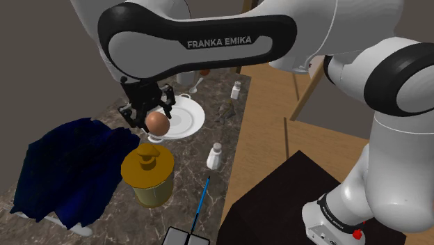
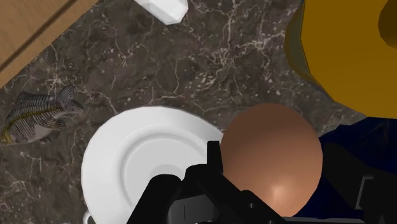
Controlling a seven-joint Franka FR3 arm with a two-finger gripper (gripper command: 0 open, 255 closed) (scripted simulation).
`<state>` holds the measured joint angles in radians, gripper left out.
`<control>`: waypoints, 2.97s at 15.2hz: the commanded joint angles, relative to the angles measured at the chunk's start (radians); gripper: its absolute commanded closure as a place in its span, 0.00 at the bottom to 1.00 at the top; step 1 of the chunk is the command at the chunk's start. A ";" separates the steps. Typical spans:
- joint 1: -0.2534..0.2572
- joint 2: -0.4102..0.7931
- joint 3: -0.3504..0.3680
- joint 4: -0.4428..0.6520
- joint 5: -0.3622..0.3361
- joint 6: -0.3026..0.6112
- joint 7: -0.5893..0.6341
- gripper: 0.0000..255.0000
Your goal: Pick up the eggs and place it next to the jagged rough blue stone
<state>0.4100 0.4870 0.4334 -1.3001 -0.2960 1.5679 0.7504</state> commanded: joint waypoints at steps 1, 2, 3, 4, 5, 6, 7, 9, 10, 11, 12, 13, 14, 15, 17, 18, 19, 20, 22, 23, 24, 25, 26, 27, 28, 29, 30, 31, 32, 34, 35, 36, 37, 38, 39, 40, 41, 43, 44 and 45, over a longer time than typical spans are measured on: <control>-0.003 0.001 -0.001 -0.026 -0.001 0.027 0.004 1.00; -0.005 0.001 -0.001 -0.039 -0.002 0.040 0.006 1.00; -0.006 0.002 -0.001 -0.052 -0.002 0.053 0.008 1.00; -0.008 0.003 -0.002 -0.064 -0.003 0.066 0.010 1.00; -0.009 0.004 -0.002 -0.076 -0.004 0.079 0.012 1.00; -0.010 0.006 -0.003 -0.087 -0.005 0.091 0.014 1.00; -0.011 0.007 -0.003 -0.098 -0.006 0.103 0.016 1.00; -0.013 0.012 -0.005 -0.119 -0.008 0.127 0.020 1.00; -0.014 0.014 -0.005 -0.129 -0.010 0.139 0.022 1.00; -0.015 0.017 -0.006 -0.139 -0.011 0.151 0.025 1.00; -0.015 0.019 -0.007 -0.148 -0.013 0.163 0.027 1.00; -0.016 0.022 -0.008 -0.157 -0.014 0.174 0.029 1.00; -0.016 0.026 -0.009 -0.166 -0.016 0.186 0.031 1.00; -0.016 0.029 -0.010 -0.174 -0.018 0.197 0.033 1.00; -0.017 0.037 -0.012 -0.190 -0.022 0.219 0.038 1.00; -0.017 0.041 -0.013 -0.197 -0.024 0.230 0.040 1.00; -0.017 0.045 -0.014 -0.204 -0.026 0.241 0.043 1.00; -0.017 0.050 -0.015 -0.211 -0.029 0.252 0.045 1.00; -0.017 0.062 -0.018 -0.228 -0.035 0.280 0.051 1.00; -0.017 0.062 -0.018 -0.228 -0.035 0.280 0.051 1.00; -0.017 0.062 -0.018 -0.228 -0.035 0.280 0.051 1.00; -0.017 0.062 -0.018 -0.228 -0.035 0.280 0.051 1.00; -0.017 0.062 -0.018 -0.228 -0.035 0.280 0.051 1.00; -0.017 0.062 -0.018 -0.228 -0.035 0.280 0.051 1.00; -0.017 0.062 -0.018 -0.228 -0.035 0.280 0.051 1.00; -0.017 0.062 -0.018 -0.228 -0.035 0.280 0.051 1.00; -0.017 0.062 -0.018 -0.228 -0.035 0.280 0.051 1.00; -0.017 0.062 -0.018 -0.228 -0.035 0.280 0.051 0.00; -0.017 0.063 -0.018 -0.227 -0.035 0.280 0.051 0.00; -0.017 0.063 -0.018 -0.227 -0.035 0.280 0.051 0.00; -0.017 0.063 -0.018 -0.227 -0.035 0.280 0.051 0.00; -0.017 0.062 -0.018 -0.228 -0.035 0.280 0.051 0.00; -0.013 0.058 -0.016 -0.201 -0.031 0.249 0.048 0.00; -0.008 0.055 -0.013 -0.171 -0.027 0.218 0.044 0.00; -0.002 0.054 -0.011 -0.139 -0.024 0.185 0.040 0.00; 0.003 0.054 -0.010 -0.113 -0.022 0.159 0.038 0.00; 0.003 0.054 -0.010 -0.113 -0.022 0.159 0.038 0.00; 0.003 0.054 -0.010 -0.113 -0.022 0.159 0.038 0.00; 0.003 0.054 -0.010 -0.113 -0.022 0.159 0.038 0.00; 0.003 0.054 -0.010 -0.113 -0.022 0.159 0.038 0.00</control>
<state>0.4124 0.5406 0.4235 -1.4144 -0.3183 1.7286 0.7884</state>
